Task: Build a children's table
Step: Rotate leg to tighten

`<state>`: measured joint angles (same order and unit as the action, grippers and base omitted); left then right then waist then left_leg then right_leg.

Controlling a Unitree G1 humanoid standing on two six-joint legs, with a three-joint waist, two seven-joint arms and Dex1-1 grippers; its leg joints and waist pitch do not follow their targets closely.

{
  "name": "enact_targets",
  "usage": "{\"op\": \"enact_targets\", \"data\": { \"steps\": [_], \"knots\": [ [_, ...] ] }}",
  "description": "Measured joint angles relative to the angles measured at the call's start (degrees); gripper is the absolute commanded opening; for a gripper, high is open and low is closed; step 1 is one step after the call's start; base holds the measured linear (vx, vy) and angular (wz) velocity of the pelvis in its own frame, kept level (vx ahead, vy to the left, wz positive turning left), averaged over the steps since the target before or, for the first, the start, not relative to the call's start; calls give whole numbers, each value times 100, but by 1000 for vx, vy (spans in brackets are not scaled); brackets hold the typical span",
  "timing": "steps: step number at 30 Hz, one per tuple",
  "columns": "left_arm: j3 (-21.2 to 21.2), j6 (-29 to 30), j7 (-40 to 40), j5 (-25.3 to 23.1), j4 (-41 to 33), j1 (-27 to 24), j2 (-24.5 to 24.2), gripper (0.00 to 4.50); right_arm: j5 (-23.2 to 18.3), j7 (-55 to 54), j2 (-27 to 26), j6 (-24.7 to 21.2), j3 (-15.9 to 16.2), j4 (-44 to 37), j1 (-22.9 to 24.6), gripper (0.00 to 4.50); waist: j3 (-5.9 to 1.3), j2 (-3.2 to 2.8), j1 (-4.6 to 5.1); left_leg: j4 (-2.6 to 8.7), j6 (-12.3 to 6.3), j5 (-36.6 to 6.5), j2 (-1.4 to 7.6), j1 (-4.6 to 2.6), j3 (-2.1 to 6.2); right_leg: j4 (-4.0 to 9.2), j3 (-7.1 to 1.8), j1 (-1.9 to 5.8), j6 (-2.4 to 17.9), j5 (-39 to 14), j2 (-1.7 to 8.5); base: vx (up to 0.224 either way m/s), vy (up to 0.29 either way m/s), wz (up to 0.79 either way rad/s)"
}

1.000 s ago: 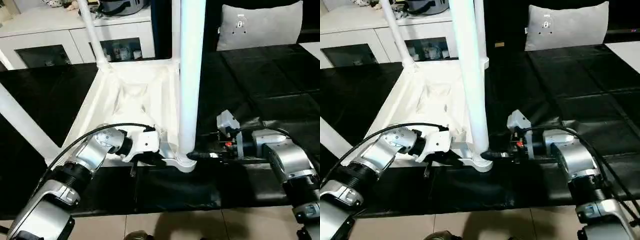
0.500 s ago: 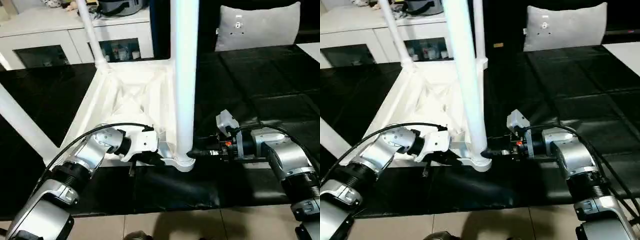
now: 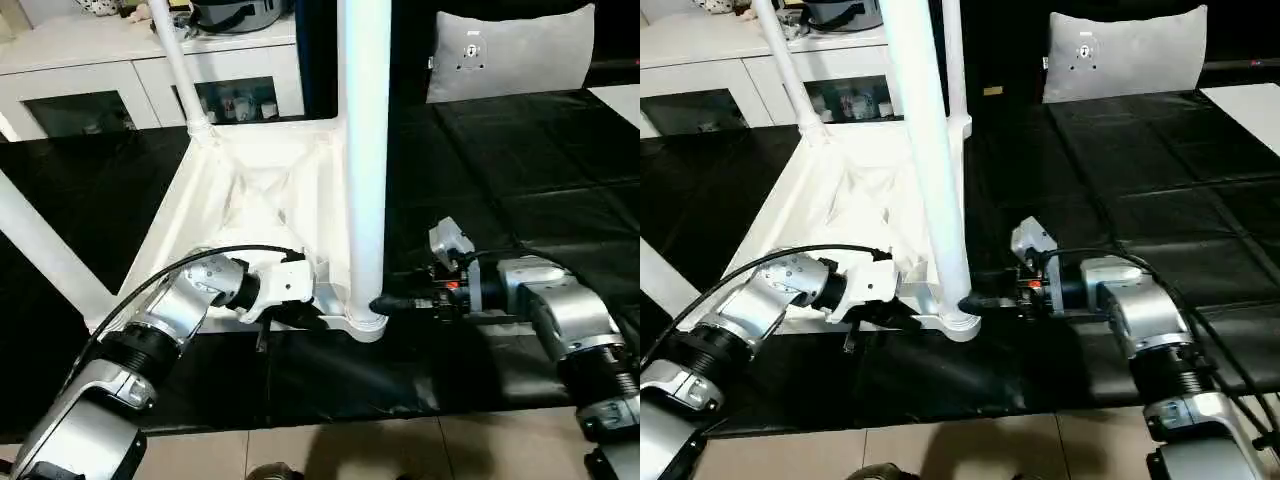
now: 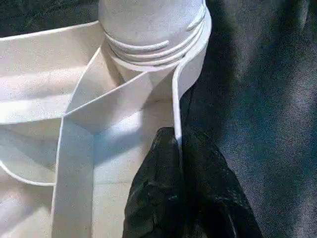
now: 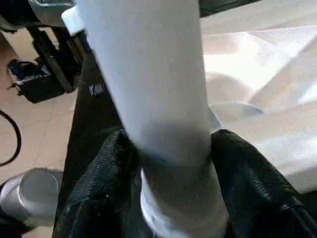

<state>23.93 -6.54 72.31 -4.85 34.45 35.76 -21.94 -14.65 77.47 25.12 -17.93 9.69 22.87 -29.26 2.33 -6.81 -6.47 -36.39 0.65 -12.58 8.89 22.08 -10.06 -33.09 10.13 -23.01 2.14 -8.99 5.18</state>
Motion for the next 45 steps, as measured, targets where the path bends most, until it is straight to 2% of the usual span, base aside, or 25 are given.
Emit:
{"op": "enact_targets", "data": {
  "steps": [3,11,18,20,23,26,29,30,33,35,36,37,39,43,45],
  "knots": [
    [4,-4,-2,-2,-12,0,14,0,79,13,-49,70,153,1,-65,286,-2,41,-30,0,-3,-1,0,1,-1,1,-2,0,-2,-2,1,0,0,0],
    [13,-17,1,-5,-18,0,9,0,118,48,-14,74,193,49,-173,218,0,52,-38,0,-3,-1,0,1,-4,-1,-5,-2,-2,-2,1,0,0,0],
    [10,15,-1,10,-22,0,13,0,114,-28,-38,-12,182,-26,-134,206,-1,55,-39,0,-3,-1,0,0,-4,-1,-5,-2,-2,-1,1,0,0,0],
    [-48,190,-4,26,-74,-38,52,0,84,-201,-120,-103,124,-234,21,205,-2,56,-43,0,-3,-1,0,-3,-5,-1,-6,0,-2,-2,1,0,0,0],
    [-158,658,-163,64,-174,-92,143,0,120,-750,-347,-236,-11,-486,243,205,-4,58,5,1,12,-5,0,-14,-5,-4,-9,6,1,0,1,0,0,0],
    [-330,1144,-620,12,-172,-98,266,0,314,-1671,-713,-317,-172,-503,265,205,-4,58,144,1,43,-5,0,-31,-5,-1,-6,16,1,1,0,0,0,0],
    [-527,1734,-1400,-102,9,49,650,0,543,-3053,-1311,-588,-543,-423,207,204,4,65,380,0,45,-4,0,-69,-6,20,6,52,0,1,0,0,0,0],
    [-611,2025,-1854,-181,183,197,916,0,662,-3812,-1632,-742,-751,-286,65,204,15,62,491,0,45,-4,0,-83,-2,43,24,76,0,1,1,0,0,0],
    [-715,2458,-2713,-263,389,424,1441,0,852,-5114,-2062,-892,-1049,32,-292,204,61,29,774,9,45,-8,67,-88,38,192,184,188,-6,2,3,0,0,0],
    [-740,2501,-2957,-256,413,436,1607,0,854,-5389,-2127,-847,-1142,92,-323,204,77,72,854,8,45,-10,56,-109,37,150,147,190,-16,-4,2,0,0,0],
    [-760,2512,-3102,-255,419,436,1695,0,875,-5506,-2135,-776,-1149,112,-329,204,78,96,880,9,55,-19,13,-129,36,105,116,171,-16,0,23,0,0,0],
    [-781,2512,-3155,-254,418,437,1725,0,906,-5529,-2135,-700,-1148,121,-329,239,77,98,873,22,63,-23,-3,-130,38,88,112,159,-13,3,32,58,-28,6],
    [-791,2512,-3183,-252,408,472,1742,0,960,-5498,-2133,-534,-1147,123,-324,276,75,94,791,63,64,-19,-1,-85,40,87,119,133,-4,8,27,29,-14,3],
    [-786,2511,-3154,-256,274,477,1687,0,978,-5316,-2089,-311,-1146,13,-215,308,60,75,683,63,30,1,22,-8,56,76,134,64,25,5,11,28,-7,1],
    [-731,2427,-3082,-262,208,473,1586,0,898,-5013,-1950,-155,-1123,-110,-78,322,54,81,605,38,23,-3,21,23,50,19,130,-5,53,-2,23,57,-7,1]
  ]
}}
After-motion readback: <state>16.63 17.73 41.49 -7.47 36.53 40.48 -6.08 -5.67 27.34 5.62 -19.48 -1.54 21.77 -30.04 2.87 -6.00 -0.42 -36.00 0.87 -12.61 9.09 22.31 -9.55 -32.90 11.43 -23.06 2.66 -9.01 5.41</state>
